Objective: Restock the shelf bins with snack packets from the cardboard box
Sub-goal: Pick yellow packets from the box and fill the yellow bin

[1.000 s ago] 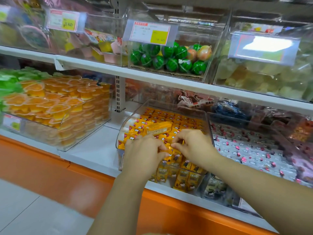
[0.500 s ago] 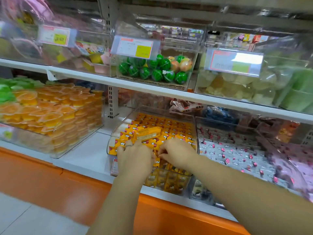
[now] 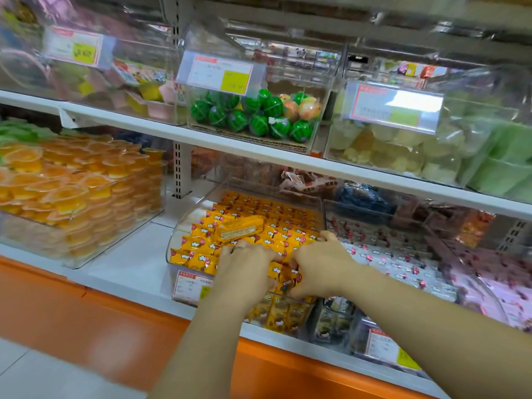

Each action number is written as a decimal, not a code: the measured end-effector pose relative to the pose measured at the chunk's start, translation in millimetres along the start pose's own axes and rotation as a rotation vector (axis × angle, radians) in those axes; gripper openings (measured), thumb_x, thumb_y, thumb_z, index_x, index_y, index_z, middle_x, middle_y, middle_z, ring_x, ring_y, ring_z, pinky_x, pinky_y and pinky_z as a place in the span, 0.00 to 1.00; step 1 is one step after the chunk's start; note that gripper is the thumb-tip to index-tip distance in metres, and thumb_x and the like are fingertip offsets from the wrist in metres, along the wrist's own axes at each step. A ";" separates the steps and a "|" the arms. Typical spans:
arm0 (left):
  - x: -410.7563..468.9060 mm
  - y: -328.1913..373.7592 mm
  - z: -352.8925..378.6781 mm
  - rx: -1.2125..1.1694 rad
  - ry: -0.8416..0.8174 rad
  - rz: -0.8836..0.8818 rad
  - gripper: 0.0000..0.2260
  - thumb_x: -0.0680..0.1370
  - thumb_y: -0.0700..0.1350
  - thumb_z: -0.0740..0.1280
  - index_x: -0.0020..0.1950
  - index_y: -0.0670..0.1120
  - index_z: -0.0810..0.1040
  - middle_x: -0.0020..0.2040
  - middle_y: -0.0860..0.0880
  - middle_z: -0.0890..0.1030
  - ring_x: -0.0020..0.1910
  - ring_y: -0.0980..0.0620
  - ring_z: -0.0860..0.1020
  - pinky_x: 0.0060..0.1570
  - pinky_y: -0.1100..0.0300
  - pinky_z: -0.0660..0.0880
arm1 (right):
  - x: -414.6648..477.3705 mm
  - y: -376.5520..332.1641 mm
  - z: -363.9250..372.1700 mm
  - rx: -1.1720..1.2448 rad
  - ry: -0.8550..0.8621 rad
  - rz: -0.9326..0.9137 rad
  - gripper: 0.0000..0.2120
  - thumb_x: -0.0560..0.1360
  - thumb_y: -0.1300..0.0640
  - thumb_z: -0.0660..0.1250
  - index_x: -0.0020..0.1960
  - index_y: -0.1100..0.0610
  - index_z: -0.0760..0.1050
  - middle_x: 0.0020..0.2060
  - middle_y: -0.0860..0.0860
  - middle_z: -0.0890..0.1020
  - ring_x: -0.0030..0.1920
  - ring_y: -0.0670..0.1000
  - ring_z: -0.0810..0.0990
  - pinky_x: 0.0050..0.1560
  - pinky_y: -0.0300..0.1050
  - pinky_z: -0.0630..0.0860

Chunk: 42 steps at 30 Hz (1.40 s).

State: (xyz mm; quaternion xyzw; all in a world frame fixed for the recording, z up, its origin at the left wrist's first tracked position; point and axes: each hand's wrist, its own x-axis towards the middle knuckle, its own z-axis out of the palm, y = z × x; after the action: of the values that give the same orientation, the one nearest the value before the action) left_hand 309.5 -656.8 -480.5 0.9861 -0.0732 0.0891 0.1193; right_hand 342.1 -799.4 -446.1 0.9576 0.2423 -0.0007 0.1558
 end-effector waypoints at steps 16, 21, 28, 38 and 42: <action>0.5 -1.4 3.0 -0.095 -0.002 -0.045 0.14 0.75 0.53 0.70 0.60 0.58 0.74 0.62 0.50 0.74 0.67 0.50 0.65 0.64 0.53 0.60 | -1.8 -7.4 -0.9 0.095 0.019 0.026 0.12 0.69 0.41 0.68 0.42 0.48 0.71 0.36 0.44 0.77 0.46 0.50 0.76 0.73 0.59 0.47; -2.5 0.0 -0.4 -0.135 0.013 -0.052 0.12 0.75 0.52 0.69 0.58 0.57 0.75 0.61 0.49 0.73 0.65 0.49 0.67 0.65 0.53 0.59 | -1.2 -6.7 -0.4 0.052 0.031 0.025 0.19 0.70 0.40 0.69 0.32 0.49 0.64 0.29 0.44 0.70 0.43 0.51 0.75 0.74 0.59 0.48; -5.1 -1.7 -9.2 -0.201 0.039 -0.040 0.12 0.75 0.51 0.70 0.58 0.56 0.75 0.59 0.49 0.74 0.64 0.49 0.67 0.65 0.54 0.59 | -3.6 -9.5 -5.6 -0.012 0.120 0.025 0.13 0.70 0.43 0.69 0.43 0.53 0.76 0.29 0.44 0.70 0.44 0.50 0.75 0.76 0.56 0.45; 0.1 -5.3 10.5 -0.156 0.075 -0.052 0.11 0.75 0.53 0.69 0.57 0.57 0.75 0.58 0.49 0.76 0.64 0.50 0.67 0.64 0.53 0.59 | 3.8 -19.6 13.6 -0.135 0.169 0.083 0.17 0.71 0.45 0.68 0.34 0.53 0.64 0.29 0.47 0.69 0.38 0.52 0.70 0.66 0.53 0.58; -4.0 -3.2 10.8 -0.166 0.093 -0.049 0.13 0.76 0.54 0.68 0.60 0.59 0.76 0.62 0.52 0.76 0.66 0.51 0.66 0.64 0.53 0.59 | -3.6 -19.4 10.5 -0.121 0.145 0.062 0.14 0.73 0.43 0.66 0.51 0.52 0.74 0.36 0.47 0.74 0.44 0.52 0.76 0.63 0.53 0.59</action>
State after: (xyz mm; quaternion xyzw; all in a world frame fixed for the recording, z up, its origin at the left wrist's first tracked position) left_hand 307.9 -655.9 -492.3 0.9691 -0.0505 0.1253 0.2062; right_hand 330.7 -788.1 -461.6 0.9510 0.2227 0.0882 0.1954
